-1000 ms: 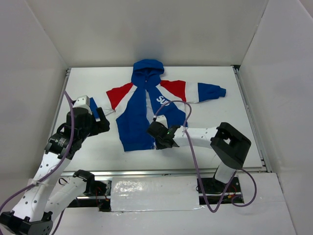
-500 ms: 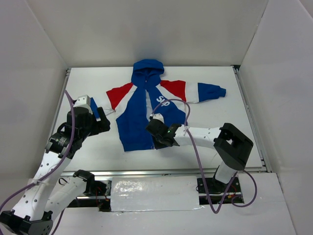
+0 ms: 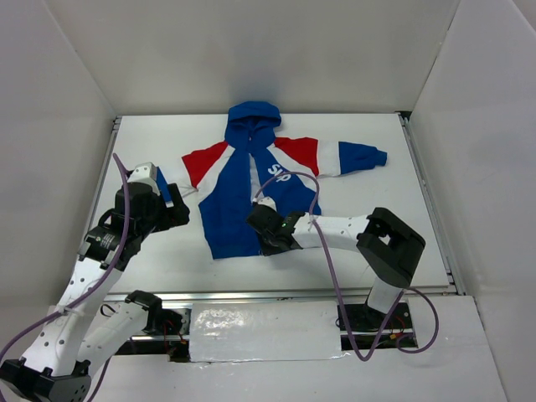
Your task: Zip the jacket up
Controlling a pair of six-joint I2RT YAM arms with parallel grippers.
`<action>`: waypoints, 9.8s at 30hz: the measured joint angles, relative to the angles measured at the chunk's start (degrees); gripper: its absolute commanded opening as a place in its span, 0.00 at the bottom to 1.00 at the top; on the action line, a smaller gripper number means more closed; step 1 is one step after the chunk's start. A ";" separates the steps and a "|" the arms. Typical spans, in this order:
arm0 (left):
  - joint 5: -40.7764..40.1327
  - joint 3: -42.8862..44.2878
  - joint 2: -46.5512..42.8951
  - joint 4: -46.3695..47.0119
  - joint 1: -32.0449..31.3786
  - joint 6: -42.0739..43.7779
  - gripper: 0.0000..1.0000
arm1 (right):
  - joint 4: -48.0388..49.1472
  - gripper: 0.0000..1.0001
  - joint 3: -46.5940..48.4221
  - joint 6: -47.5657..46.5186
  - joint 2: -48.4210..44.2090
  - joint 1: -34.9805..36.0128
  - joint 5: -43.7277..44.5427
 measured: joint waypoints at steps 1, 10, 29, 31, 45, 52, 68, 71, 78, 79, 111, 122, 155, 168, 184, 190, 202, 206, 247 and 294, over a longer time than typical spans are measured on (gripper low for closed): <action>0.02 0.00 0.00 0.00 0.00 0.02 0.99 | 0.00 0.21 0.00 0.00 0.13 0.00 0.02; 0.42 0.00 0.07 0.00 0.00 0.09 0.99 | -0.11 0.16 0.52 0.02 0.46 0.00 1.33; 0.63 0.00 0.04 0.00 0.00 0.15 0.99 | -0.37 0.00 0.63 4.15 0.90 0.98 3.13; 0.66 0.00 0.04 0.02 0.00 0.15 1.00 | -0.59 0.00 0.63 6.01 0.87 1.38 4.17; 1.03 0.00 0.00 0.02 0.00 0.17 0.99 | -2.95 0.00 -0.26 18.36 -0.20 2.32 8.22; 1.05 0.00 -0.02 0.04 0.02 0.17 0.99 | -2.73 0.15 -0.70 19.19 -0.37 3.30 7.50; 1.09 0.00 -0.39 0.04 0.02 0.20 0.99 | -0.44 0.50 -4.79 8.85 -10.78 1.33 6.97; 1.11 0.00 -0.63 0.09 0.02 0.20 0.99 | -0.37 0.51 -4.87 4.50 -9.94 0.42 7.52; 1.29 -0.22 -0.72 0.44 0.02 0.20 0.99 | 0.57 0.50 -6.05 -2.97 -9.55 0.35 6.16; 1.36 -0.24 -0.72 0.44 0.02 0.20 0.99 | 0.57 0.49 -6.14 -3.56 -9.44 0.35 5.81; 1.49 -0.26 -0.70 0.46 0.02 0.22 0.99 | 1.86 0.53 -5.64 -2.97 -3.39 0.35 5.03; 1.53 -0.26 -0.70 0.48 0.02 0.22 0.99 | 1.97 0.53 -5.60 -2.10 -3.37 0.35 4.79; 1.92 -0.26 -0.70 0.81 0.02 0.22 0.99 | 2.36 0.33 -3.52 1.62 -0.85 0.33 5.16; 2.16 -0.26 -0.70 0.83 0.02 0.26 0.99 | 7.32 0.00 -6.75 6.40 -2.60 -0.13 3.96; 28.92 -18.62 -2.56 19.71 -0.68 -8.55 0.98 | 54.88 0.00 -38.40 18.62 -28.70 -8.28 -18.49; 35.80 -30.25 2.01 32.50 -5.97 -19.02 0.89 | 66.69 0.00 -38.47 15.78 -25.64 -14.32 -29.03; 25.81 -26.45 14.32 38.01 -20.76 -23.67 0.73 | 90.90 0.00 -48.92 24.50 -8.85 -17.03 -47.76; 21.18 -26.12 14.73 35.76 -21.57 -24.26 0.72 | 92.72 0.00 -48.85 24.06 -13.35 -17.86 -48.78; -7.26 -10.62 33.14 9.57 -38.45 -28.63 0.50 | 46.60 0.00 -43.30 6.71 -44.70 -18.14 -28.35; -3.65 -18.69 26.93 27.78 -39.43 -27.02 0.00 | 42.60 0.00 -37.70 5.81 -36.48 -18.14 -30.27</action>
